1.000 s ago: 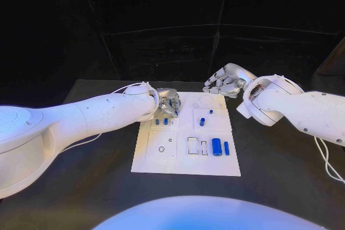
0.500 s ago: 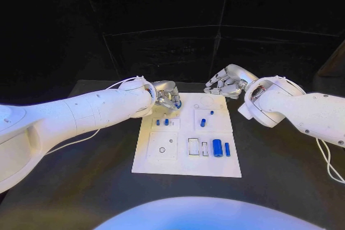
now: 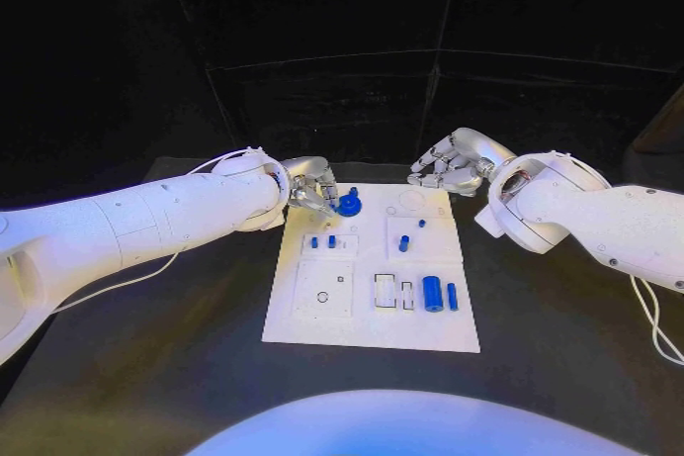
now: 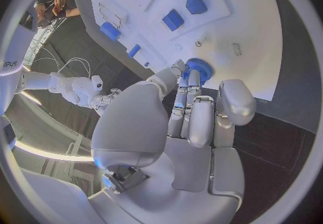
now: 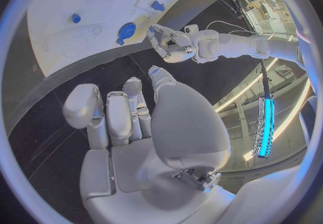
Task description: Assemble the parts on the task board
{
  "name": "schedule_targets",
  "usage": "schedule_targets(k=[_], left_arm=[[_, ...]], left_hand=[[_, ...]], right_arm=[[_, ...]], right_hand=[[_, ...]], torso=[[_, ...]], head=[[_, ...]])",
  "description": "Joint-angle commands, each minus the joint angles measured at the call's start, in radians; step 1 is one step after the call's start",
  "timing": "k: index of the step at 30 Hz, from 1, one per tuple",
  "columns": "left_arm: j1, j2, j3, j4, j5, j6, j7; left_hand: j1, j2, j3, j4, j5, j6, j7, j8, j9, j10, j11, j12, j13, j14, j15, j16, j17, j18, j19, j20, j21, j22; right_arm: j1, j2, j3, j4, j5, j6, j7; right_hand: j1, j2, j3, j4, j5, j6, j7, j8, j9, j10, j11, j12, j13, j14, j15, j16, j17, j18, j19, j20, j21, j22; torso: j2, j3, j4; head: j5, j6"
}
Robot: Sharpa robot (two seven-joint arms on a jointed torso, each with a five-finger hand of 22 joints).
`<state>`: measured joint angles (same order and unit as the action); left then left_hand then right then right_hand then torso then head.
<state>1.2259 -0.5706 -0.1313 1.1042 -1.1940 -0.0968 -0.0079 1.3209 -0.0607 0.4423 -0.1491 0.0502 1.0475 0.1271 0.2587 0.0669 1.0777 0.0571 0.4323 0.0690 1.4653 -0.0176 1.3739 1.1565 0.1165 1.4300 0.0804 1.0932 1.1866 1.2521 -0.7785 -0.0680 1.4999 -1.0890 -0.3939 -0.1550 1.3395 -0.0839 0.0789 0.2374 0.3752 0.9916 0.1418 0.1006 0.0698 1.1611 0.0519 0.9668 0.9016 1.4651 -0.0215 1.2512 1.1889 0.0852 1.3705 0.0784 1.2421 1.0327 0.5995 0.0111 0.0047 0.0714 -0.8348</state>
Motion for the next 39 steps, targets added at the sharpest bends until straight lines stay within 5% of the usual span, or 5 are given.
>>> schedule_targets(k=[1, 20, 39], left_arm=[[-0.002, -0.006, 0.001, 0.001, 0.014, 0.025, -0.012], [-0.027, 0.004, -0.003, -0.029, 0.014, 0.045, -0.020], [-0.030, 0.021, -0.004, -0.046, 0.013, 0.070, -0.033]], left_hand=[[-0.006, -0.003, 0.004, -0.001, -0.002, 0.011, 0.000, -0.007, 0.000, 0.011, 0.000, -0.007, -0.001, 0.024, -0.007, 0.001, -0.001, -0.012, 0.004, -0.004, 0.005, 0.001], [-0.009, -0.005, 0.004, -0.002, -0.002, 0.012, 0.000, -0.009, 0.001, 0.014, 0.000, -0.010, -0.001, 0.024, -0.007, 0.001, -0.003, -0.012, 0.003, -0.004, 0.004, 0.000], [-0.006, -0.007, 0.007, -0.007, -0.002, 0.013, -0.001, -0.014, 0.000, 0.015, 0.000, -0.016, -0.001, 0.024, -0.007, 0.001, -0.003, -0.011, 0.002, -0.004, 0.002, -0.001]], right_arm=[[0.002, 0.001, 0.001, 0.001, -0.002, 0.004, 0.007], [0.002, 0.000, 0.001, 0.002, -0.002, 0.005, 0.006], [0.002, 0.000, 0.001, 0.003, -0.002, 0.005, 0.007]], right_hand=[[0.002, 0.007, 0.000, 0.004, 0.004, -0.002, -0.002, 0.006, 0.001, -0.003, -0.001, 0.003, -0.001, 0.028, -0.007, -0.003, 0.001, 0.016, 0.004, -0.004, -0.003, 0.001], [0.003, 0.008, -0.001, 0.006, 0.004, -0.002, -0.002, 0.007, 0.001, -0.003, -0.001, 0.003, -0.002, 0.028, -0.007, -0.003, 0.001, 0.016, 0.004, -0.004, -0.003, 0.001], [0.003, 0.008, -0.001, 0.006, 0.004, -0.002, -0.002, 0.007, 0.001, -0.003, -0.001, 0.003, -0.002, 0.028, -0.007, -0.003, 0.001, 0.016, 0.004, -0.004, -0.003, 0.001]], torso=[[0.000, 0.0004, -0.0014], [0.000, 0.0001, -0.0029], [0.000, 0.0005, -0.0012]], head=[[0.001, -0.002], [0.000, -0.003], [-0.004, -0.006]])
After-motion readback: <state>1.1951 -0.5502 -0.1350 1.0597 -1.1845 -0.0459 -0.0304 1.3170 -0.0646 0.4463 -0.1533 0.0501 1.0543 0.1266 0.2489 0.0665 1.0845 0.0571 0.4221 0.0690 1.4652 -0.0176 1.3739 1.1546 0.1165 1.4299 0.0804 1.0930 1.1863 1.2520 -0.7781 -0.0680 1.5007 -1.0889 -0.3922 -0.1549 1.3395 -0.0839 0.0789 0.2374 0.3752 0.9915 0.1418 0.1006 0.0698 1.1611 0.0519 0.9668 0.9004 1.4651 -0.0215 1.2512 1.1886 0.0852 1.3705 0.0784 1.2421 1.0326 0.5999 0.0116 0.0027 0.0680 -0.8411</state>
